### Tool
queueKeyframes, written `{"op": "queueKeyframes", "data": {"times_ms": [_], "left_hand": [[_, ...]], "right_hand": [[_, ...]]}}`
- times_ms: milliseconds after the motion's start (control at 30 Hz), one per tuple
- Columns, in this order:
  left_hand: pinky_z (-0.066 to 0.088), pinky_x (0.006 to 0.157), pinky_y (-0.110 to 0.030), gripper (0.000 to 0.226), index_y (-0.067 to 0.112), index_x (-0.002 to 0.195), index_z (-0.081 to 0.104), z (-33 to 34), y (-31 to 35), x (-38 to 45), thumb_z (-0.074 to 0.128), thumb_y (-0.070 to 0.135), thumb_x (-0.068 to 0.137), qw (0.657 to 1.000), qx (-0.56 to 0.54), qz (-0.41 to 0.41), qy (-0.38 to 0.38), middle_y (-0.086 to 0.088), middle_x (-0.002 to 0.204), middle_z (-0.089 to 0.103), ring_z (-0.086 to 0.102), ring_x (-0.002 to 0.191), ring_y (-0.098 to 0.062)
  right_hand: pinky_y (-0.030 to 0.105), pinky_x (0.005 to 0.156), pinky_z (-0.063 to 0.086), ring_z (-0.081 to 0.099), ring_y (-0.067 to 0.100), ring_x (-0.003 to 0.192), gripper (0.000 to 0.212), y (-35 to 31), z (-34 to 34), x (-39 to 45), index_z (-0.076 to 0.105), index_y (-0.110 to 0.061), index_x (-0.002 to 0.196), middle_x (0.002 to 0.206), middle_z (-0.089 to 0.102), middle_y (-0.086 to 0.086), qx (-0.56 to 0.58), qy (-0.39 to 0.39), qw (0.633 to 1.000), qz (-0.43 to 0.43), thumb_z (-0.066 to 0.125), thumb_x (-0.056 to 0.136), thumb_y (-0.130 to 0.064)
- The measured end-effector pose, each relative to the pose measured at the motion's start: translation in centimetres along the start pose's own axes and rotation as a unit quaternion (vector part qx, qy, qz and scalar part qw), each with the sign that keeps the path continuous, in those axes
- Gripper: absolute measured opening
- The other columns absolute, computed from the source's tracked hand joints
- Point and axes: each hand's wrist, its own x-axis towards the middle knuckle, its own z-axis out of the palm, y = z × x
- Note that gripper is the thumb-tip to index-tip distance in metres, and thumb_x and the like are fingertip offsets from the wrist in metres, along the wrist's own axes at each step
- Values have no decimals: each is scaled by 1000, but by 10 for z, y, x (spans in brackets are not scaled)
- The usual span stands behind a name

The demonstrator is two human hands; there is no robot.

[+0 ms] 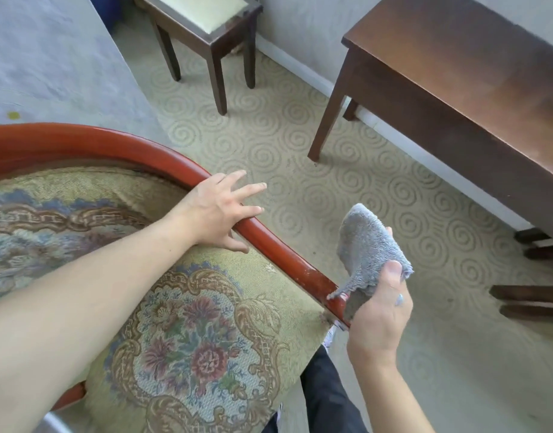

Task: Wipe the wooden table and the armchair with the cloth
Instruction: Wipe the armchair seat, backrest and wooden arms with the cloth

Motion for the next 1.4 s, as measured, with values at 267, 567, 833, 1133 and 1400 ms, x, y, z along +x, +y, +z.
{"op": "queueKeyframes", "data": {"times_ms": [267,567,833,1133,1400], "left_hand": [[33,63,-31,86,33,96,65,8,2,36,32,102,56,995,41,21,-94,10,89,71,70,85,-17],[37,63,-29,77,31,79,61,15,2,38,36,100,57,998,22,26,-45,10,88,73,71,86,-15],[32,62,-28,76,31,73,56,16,4,36,36,101,54,1000,19,12,-21,12,86,72,71,86,-14],[30,61,-30,83,34,77,63,20,3,37,30,104,49,1000,15,18,-3,12,81,71,70,82,-13],[31,61,-30,60,28,78,61,24,-1,40,43,85,70,999,43,29,-11,9,86,72,72,84,-16]], "right_hand": [[50,123,12,11,13,154,54,77,-61,-55,28,-25,151,162,20,-7,-361,-30,932,-36,18,101,-42],[58,119,18,25,47,146,53,79,75,-47,49,-8,145,156,35,23,-532,-91,826,-165,31,104,-35],[49,119,28,35,36,145,50,74,49,-36,43,-12,150,156,40,14,-585,-187,752,-240,36,104,-32],[53,118,23,38,34,141,49,93,21,-54,52,-11,143,149,50,7,-526,65,841,-109,37,100,-28],[44,121,0,23,28,148,77,69,132,-37,21,-13,157,160,32,7,-553,-144,813,-110,2,98,-59]]}}
